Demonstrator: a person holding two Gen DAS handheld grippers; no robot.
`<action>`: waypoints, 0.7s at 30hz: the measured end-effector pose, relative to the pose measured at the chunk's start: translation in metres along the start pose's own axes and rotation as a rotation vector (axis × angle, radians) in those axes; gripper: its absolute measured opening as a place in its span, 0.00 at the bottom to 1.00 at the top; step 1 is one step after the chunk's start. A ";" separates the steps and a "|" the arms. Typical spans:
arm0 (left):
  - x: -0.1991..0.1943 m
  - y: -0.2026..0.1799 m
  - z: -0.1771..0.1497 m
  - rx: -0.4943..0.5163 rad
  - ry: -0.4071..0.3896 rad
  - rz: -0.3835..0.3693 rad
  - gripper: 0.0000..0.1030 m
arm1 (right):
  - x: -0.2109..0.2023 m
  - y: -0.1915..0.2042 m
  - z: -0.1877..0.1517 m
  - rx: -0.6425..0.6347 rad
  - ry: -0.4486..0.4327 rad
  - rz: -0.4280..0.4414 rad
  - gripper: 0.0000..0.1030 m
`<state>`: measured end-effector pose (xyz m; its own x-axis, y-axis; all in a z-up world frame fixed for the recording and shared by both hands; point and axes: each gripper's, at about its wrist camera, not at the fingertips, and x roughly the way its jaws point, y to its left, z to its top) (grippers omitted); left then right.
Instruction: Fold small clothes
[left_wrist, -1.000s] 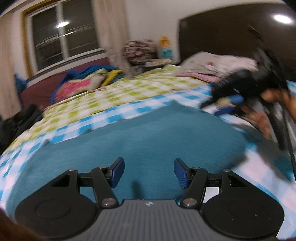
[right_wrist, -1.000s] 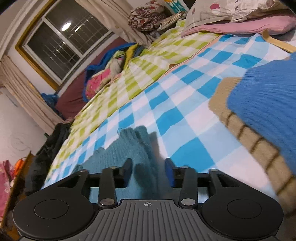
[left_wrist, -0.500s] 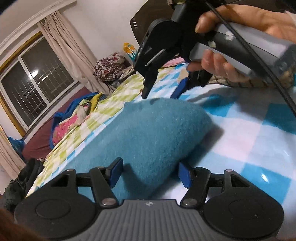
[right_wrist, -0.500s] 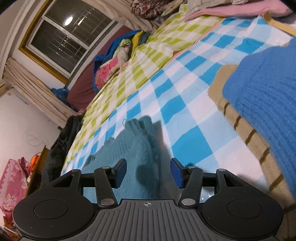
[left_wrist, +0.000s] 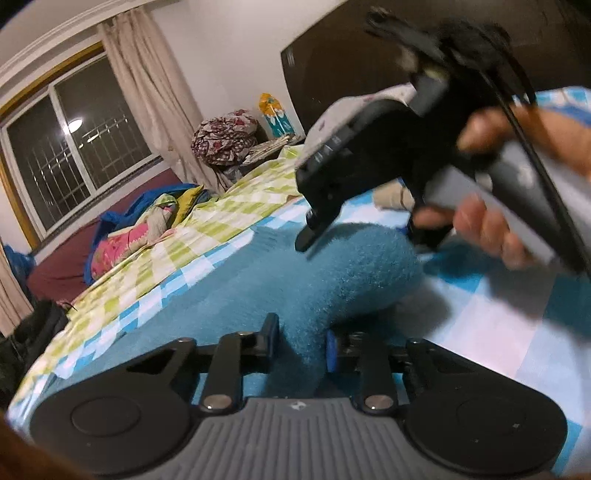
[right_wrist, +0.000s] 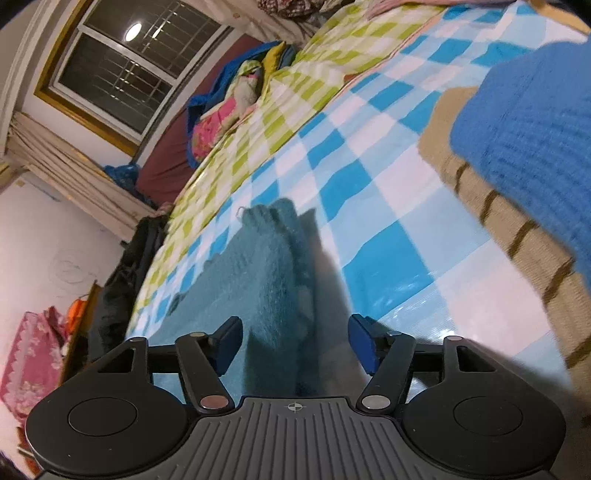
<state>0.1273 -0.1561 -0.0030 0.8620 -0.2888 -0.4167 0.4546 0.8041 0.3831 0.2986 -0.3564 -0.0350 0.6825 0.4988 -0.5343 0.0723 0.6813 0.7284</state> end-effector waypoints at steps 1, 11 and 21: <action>-0.003 0.005 0.002 -0.022 -0.005 -0.007 0.30 | 0.001 0.001 0.000 0.001 0.008 0.010 0.69; -0.017 0.032 0.007 -0.145 -0.025 -0.059 0.26 | 0.036 0.009 0.005 0.115 0.073 0.143 0.84; -0.036 0.054 0.004 -0.206 -0.018 -0.132 0.28 | 0.027 0.005 -0.004 0.147 0.045 0.092 0.26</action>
<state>0.1215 -0.1048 0.0362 0.8027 -0.4065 -0.4364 0.5101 0.8471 0.1492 0.3139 -0.3375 -0.0477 0.6582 0.5810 -0.4789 0.1189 0.5479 0.8281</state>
